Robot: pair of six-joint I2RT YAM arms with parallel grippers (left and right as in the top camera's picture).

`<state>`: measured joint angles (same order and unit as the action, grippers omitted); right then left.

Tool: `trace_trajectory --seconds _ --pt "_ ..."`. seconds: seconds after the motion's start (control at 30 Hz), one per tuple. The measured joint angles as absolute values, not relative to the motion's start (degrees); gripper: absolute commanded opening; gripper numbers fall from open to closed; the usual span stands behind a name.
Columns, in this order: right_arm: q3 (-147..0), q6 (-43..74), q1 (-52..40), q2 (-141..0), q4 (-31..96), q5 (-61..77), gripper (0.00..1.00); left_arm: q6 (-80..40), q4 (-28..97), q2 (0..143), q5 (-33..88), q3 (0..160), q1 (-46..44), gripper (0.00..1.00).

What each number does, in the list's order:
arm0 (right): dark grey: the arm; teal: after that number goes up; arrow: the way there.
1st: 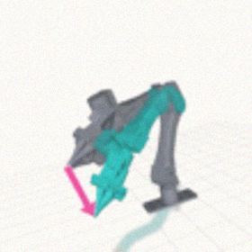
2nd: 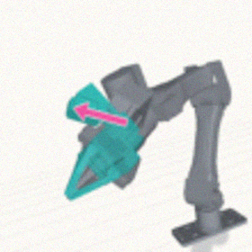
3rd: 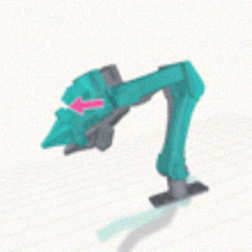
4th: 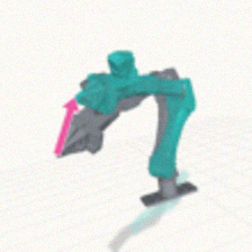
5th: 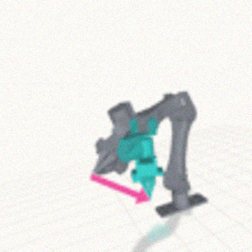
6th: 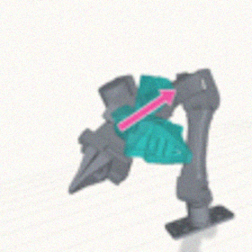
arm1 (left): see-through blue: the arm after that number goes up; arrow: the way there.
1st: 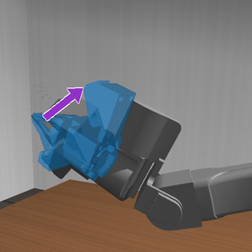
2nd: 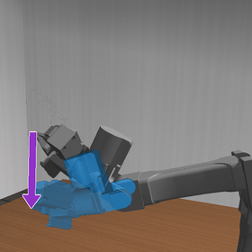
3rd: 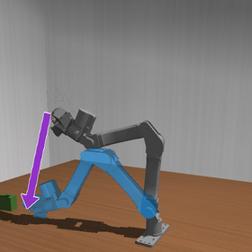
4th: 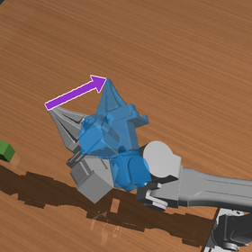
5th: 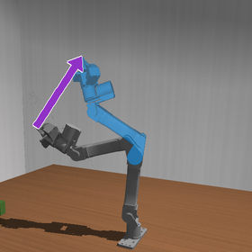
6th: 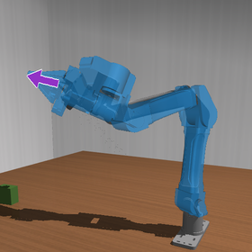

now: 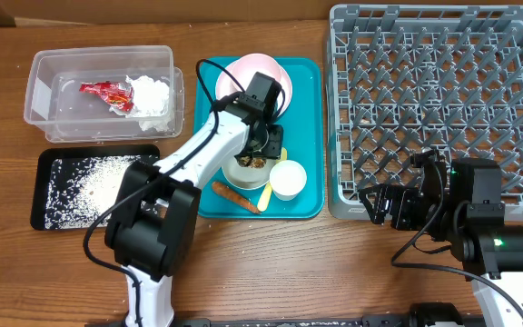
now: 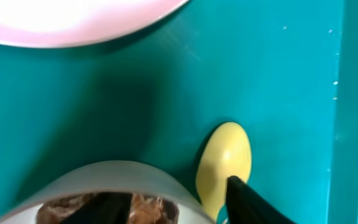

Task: Sort waste into correct bins and load items into the dishwasher
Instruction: 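Return the pink bowl to the teal tray and grasp the white bowl, then carry the white bowl over the black tray and tip out the scraps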

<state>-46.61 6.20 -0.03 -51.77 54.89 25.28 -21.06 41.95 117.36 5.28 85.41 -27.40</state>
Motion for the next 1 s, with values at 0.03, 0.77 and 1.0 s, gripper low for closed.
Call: trace_trajectory --seconds 0.03,0.77,1.0 --pt "-46.61 6.15 -0.03 -51.77 54.92 25.26 0.97 -21.04 41.95 117.60 5.19 85.41 -27.40 0.35" --pt "-46.61 6.15 -0.03 -51.77 54.50 25.28 0.97 -19.33 72.12 118.52 0.62 100.44 -27.29 0.04" --pt "-46.61 6.17 -0.03 -51.77 54.46 25.28 0.97 -13.61 81.21 116.79 6.22 113.45 -24.25 0.04"
